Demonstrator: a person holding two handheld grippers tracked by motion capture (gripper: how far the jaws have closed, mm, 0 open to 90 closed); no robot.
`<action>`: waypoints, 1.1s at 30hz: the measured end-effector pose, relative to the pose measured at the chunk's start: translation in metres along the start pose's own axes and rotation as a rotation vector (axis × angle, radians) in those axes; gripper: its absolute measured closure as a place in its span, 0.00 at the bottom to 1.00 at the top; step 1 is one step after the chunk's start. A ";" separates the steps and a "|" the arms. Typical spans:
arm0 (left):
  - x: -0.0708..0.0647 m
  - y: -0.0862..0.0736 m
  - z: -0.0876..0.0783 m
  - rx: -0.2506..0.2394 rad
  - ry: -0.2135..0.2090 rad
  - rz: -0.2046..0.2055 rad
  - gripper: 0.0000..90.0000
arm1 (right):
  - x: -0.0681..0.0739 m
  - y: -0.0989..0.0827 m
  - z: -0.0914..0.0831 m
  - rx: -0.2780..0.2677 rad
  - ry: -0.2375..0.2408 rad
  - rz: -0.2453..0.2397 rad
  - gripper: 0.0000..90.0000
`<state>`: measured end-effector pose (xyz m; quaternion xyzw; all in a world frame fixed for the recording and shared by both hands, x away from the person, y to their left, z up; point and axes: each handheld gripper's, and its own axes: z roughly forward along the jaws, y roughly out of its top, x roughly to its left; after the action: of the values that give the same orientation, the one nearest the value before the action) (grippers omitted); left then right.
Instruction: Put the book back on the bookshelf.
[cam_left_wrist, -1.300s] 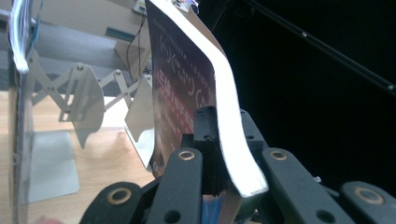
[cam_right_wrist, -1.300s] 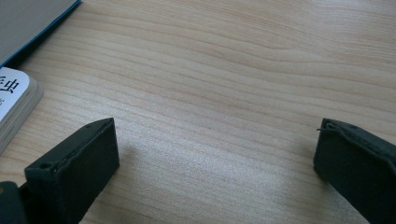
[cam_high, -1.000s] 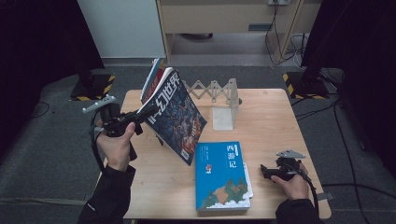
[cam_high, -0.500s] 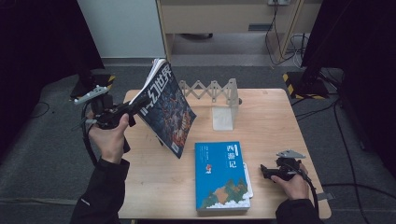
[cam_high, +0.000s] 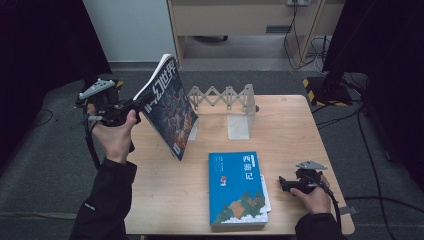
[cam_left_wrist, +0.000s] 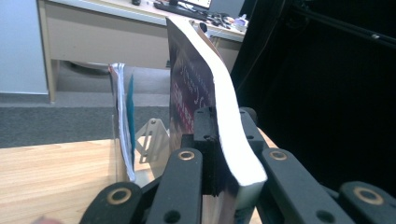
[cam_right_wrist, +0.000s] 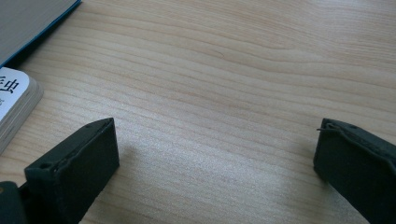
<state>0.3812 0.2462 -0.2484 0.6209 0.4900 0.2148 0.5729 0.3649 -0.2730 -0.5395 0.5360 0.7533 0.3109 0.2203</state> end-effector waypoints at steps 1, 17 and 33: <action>0.000 0.001 0.002 0.000 0.006 0.003 0.91 | 0.000 0.000 0.000 -0.001 0.000 0.000 0.00; 0.002 0.009 0.040 0.011 0.119 0.031 0.91 | 0.000 0.000 0.000 0.000 0.000 0.002 0.00; -0.003 -0.001 0.083 0.049 0.197 0.083 0.91 | 0.000 0.000 0.000 0.002 0.002 0.000 0.00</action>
<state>0.4479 0.2022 -0.2695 0.6304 0.5229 0.2862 0.4973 0.3652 -0.2730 -0.5394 0.5359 0.7538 0.3108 0.2192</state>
